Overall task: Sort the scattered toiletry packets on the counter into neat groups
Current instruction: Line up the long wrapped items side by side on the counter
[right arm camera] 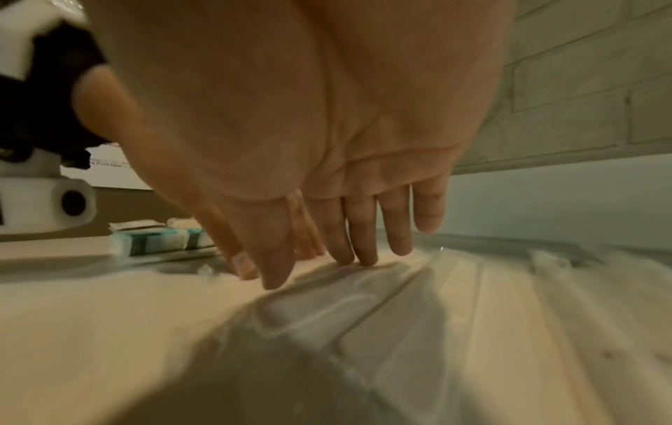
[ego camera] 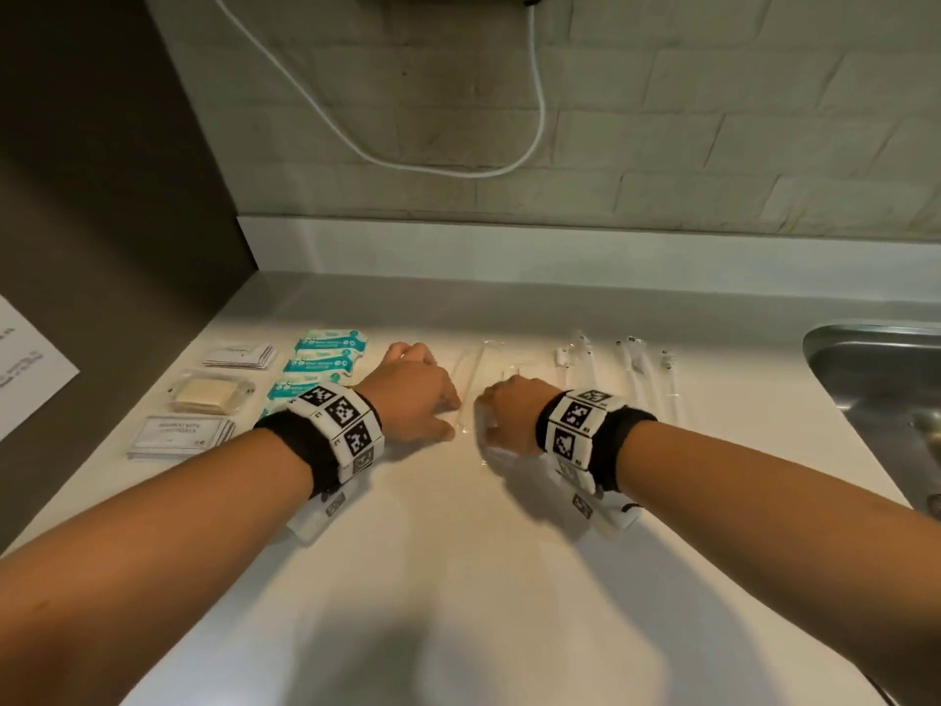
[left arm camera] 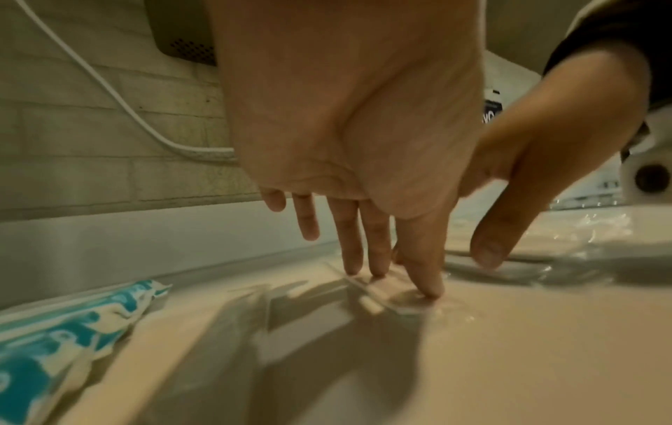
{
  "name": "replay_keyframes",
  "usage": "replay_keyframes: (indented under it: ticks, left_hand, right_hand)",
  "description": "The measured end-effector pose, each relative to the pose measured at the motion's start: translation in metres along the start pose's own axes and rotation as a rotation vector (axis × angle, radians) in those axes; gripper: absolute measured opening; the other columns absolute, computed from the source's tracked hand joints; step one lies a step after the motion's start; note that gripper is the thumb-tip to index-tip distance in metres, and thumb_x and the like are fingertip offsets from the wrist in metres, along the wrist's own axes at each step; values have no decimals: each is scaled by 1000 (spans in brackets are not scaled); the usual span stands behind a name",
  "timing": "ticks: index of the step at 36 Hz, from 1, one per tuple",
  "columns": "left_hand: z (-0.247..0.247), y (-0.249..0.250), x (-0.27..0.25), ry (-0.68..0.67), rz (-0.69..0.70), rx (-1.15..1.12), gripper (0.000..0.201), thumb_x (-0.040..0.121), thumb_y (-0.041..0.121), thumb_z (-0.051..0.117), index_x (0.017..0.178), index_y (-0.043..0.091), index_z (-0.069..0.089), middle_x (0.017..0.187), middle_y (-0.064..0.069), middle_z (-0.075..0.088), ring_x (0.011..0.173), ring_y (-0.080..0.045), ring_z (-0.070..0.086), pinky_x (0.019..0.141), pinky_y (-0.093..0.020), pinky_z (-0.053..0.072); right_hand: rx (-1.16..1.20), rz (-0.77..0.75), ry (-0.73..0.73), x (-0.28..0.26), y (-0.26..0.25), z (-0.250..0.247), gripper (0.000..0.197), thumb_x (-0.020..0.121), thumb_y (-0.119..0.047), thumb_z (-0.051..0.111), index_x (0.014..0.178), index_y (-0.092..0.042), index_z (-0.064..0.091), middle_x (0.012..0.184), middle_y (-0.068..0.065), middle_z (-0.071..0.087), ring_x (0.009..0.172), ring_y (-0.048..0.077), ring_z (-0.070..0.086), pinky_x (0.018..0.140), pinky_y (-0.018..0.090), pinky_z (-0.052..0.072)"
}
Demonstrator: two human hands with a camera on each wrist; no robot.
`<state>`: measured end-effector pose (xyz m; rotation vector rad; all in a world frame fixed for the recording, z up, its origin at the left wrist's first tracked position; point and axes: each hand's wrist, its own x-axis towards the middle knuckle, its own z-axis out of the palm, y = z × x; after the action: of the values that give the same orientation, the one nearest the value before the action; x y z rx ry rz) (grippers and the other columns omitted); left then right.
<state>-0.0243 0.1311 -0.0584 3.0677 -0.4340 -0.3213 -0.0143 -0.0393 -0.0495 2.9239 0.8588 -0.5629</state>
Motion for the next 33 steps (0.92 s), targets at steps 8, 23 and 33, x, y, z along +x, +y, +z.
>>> replay_keyframes:
  ticks: [8, 23, 33]
  left_hand:
    - [-1, 6, -18, 36, -45, -23, 54, 73, 62, 70, 119, 36, 64, 114, 5, 52, 116, -23, 32, 93, -33, 27]
    - [-7, -38, -22, -194, -148, 166, 49, 70, 63, 60, 103, 27, 64, 120, 6, 57, 108, -27, 37, 93, -46, 31]
    - [-25, -41, -18, -263, -173, -138, 68, 79, 4, 53, 141, 29, 46, 140, 7, 52, 127, -21, 50, 104, -30, 39]
  right_hand:
    - [17, -38, 10, -5, -12, 11, 30, 89, -28, 52, 113, -16, 65, 108, 3, 65, 98, 23, 63, 77, 31, 51]
    - [15, -90, 122, 8, -34, 9, 49, 88, -56, 48, 111, -17, 65, 113, 5, 62, 107, 26, 56, 89, 35, 45]
    - [21, -61, 111, 37, -45, 1, 61, 85, -59, 54, 125, -13, 53, 119, 7, 59, 113, 28, 52, 85, 35, 41]
